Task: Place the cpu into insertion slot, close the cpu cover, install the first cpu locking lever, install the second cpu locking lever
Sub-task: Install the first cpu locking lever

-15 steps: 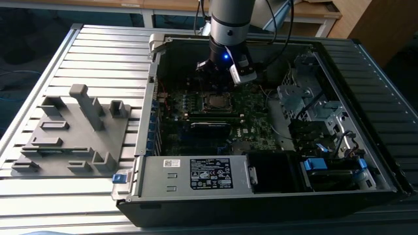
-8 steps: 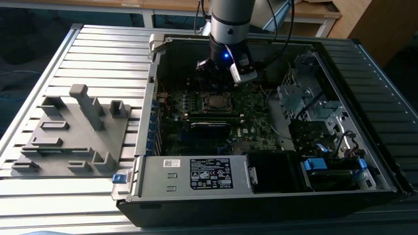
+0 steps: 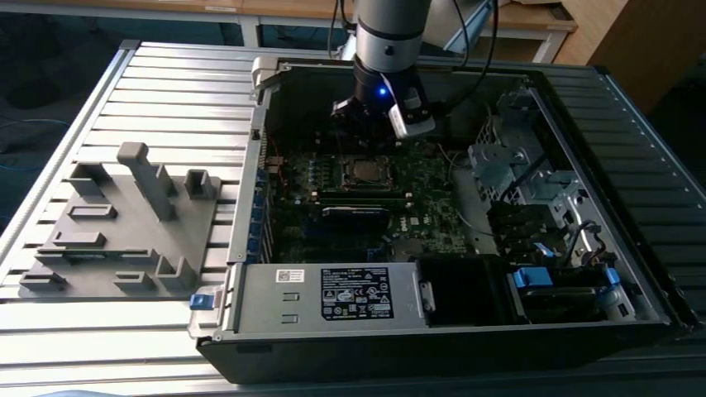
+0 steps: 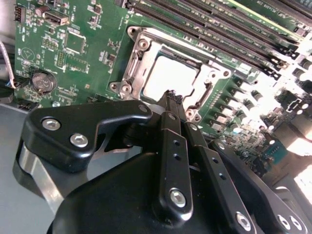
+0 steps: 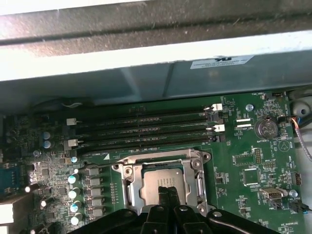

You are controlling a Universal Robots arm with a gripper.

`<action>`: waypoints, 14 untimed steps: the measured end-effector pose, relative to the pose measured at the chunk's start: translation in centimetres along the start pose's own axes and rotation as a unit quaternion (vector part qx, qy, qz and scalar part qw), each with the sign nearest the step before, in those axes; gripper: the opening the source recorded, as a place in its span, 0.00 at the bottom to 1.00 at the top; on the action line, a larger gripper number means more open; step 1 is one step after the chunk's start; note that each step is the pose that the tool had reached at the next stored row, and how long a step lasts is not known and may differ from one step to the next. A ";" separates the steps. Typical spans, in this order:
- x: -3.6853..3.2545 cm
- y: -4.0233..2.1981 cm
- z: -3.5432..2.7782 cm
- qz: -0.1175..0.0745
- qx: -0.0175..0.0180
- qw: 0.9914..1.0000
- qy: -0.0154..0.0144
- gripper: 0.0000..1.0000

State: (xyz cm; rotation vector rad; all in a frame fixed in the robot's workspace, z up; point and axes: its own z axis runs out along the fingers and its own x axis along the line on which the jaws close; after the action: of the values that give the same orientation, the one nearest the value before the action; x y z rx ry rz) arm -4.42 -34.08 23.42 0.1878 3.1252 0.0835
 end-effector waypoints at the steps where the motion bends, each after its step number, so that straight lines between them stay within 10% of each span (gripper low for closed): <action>1: 0.00 0.00 -0.08 0.000 0.000 1.000 0.000 0.11; 14: 0.04 0.03 -0.54 0.000 0.000 1.000 0.000 0.11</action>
State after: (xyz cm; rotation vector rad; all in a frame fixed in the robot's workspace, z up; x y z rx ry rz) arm -4.47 -34.08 23.95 0.1877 3.1253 0.0835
